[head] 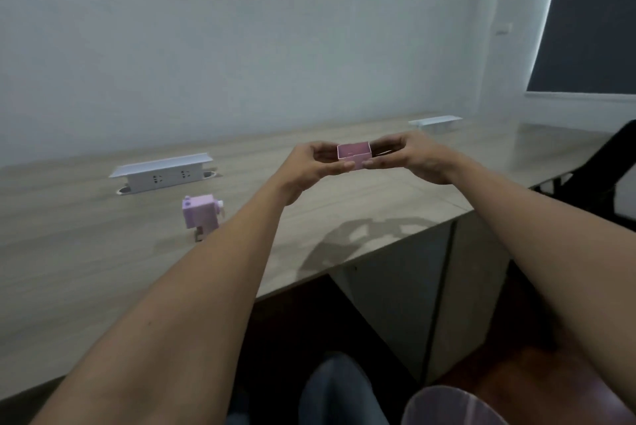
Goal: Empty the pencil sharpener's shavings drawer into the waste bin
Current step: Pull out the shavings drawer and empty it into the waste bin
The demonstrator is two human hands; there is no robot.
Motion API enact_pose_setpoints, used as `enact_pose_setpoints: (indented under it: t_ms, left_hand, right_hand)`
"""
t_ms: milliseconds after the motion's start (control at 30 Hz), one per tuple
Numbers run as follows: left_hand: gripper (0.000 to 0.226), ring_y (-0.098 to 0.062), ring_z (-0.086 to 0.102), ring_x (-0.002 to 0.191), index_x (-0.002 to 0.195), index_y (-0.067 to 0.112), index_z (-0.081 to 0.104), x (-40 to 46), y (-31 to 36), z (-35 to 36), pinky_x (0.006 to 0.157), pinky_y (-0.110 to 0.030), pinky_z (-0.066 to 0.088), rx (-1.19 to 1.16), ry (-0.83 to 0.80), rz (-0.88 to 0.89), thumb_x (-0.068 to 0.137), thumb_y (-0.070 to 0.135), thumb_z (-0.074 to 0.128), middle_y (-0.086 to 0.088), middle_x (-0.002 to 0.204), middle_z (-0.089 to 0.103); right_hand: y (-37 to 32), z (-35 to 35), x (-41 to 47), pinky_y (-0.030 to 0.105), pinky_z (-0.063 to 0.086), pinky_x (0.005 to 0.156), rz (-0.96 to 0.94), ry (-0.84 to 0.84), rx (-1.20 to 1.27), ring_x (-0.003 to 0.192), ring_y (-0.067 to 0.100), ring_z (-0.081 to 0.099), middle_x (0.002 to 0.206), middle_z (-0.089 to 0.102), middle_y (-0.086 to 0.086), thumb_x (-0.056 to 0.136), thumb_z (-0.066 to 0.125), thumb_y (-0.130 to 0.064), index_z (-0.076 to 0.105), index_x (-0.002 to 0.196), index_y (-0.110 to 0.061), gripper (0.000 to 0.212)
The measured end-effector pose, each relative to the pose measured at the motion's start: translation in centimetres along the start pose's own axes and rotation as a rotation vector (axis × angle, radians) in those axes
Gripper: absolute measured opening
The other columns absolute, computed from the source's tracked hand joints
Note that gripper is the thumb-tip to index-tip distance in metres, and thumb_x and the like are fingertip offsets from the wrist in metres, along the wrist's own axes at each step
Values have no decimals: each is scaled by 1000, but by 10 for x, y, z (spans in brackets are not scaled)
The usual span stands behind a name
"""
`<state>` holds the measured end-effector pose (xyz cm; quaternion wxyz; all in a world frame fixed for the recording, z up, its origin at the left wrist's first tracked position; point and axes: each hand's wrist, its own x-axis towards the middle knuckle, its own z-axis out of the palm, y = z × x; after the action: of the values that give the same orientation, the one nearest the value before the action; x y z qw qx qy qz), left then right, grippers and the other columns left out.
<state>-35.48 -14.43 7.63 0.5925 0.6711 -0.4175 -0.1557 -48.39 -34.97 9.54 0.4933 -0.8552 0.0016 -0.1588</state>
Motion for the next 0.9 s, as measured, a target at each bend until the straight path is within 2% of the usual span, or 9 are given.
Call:
enact_pose_setpoints:
  t_ms: [133, 267, 400, 467, 567, 667, 767, 833, 900]
  left_hand:
    - [60, -16, 72, 109, 132, 4, 63, 10, -2, 55, 96, -25, 55, -21, -79, 6, 77, 17, 86, -6, 119, 75]
    - [57, -10, 72, 99, 130, 1, 63, 11, -7, 110, 82, -15, 56, -47, -146, 7, 78, 14, 85, -5, 116, 74]
    - [55, -15, 72, 102, 128, -2, 64, 9, -21, 160, 87, -19, 56, -76, -200, 0, 78, 11, 84, -10, 117, 74]
    - [56, -20, 71, 105, 129, -3, 63, 8, -32, 187, 89, -21, 56, -85, -215, 3, 79, 9, 84, -14, 121, 73]
    - [56, -16, 70, 102, 131, -3, 62, 1, -47, 221, 85, -14, 55, -84, -251, 3, 80, 8, 82, -14, 123, 71]
    - [57, -14, 70, 102, 132, -2, 61, -9, -69, 247, 84, -12, 55, -90, -292, -33, 80, 9, 82, -9, 121, 71]
    - [61, -16, 69, 110, 134, 1, 60, -20, -97, 268, 88, -15, 56, -105, -311, -92, 79, 12, 84, -11, 125, 71]
    - [61, -15, 69, 110, 132, 3, 62, -28, -119, 279, 89, -20, 56, -125, -314, -137, 77, 13, 85, -9, 124, 71]
    - [60, -14, 70, 109, 131, 4, 63, -37, -142, 289, 89, -20, 56, -132, -328, -187, 76, 14, 86, -7, 122, 72]
  right_hand:
    - [22, -36, -40, 32, 47, 107, 56, 58, 0, 121, 16, 67, 122, 75, 4, 73, 88, -23, 72, 124, -10, 55]
    - [47, -62, -85, 31, 48, 108, 126, 129, 35, 119, 17, 68, 121, 75, 7, 76, 85, -14, 70, 125, -6, 52]
    - [70, -80, -130, 31, 48, 102, 215, 192, 18, 118, 17, 69, 120, 76, 4, 66, 91, -27, 72, 124, -11, 63]
    - [84, -87, -152, 26, 50, 94, 250, 236, 47, 114, 15, 70, 118, 77, 4, 72, 88, -17, 73, 123, -11, 54]
    - [107, -91, -185, 17, 55, 87, 301, 295, 153, 109, 15, 73, 116, 76, 10, 77, 81, 2, 68, 125, -1, 50]
    - [138, -89, -211, 23, 56, 95, 381, 331, 184, 115, 21, 71, 121, 74, 14, 71, 86, -3, 65, 130, 2, 63]
    - [168, -80, -233, 29, 51, 103, 456, 328, 174, 117, 17, 69, 123, 74, 9, 56, 94, -22, 66, 131, -5, 81]
    - [186, -71, -245, 26, 52, 100, 489, 330, 199, 114, 15, 70, 122, 74, 8, 57, 93, -22, 67, 130, -5, 80]
    - [207, -58, -256, 24, 54, 99, 533, 330, 266, 113, 15, 71, 122, 74, 11, 65, 89, -11, 65, 131, -3, 70]
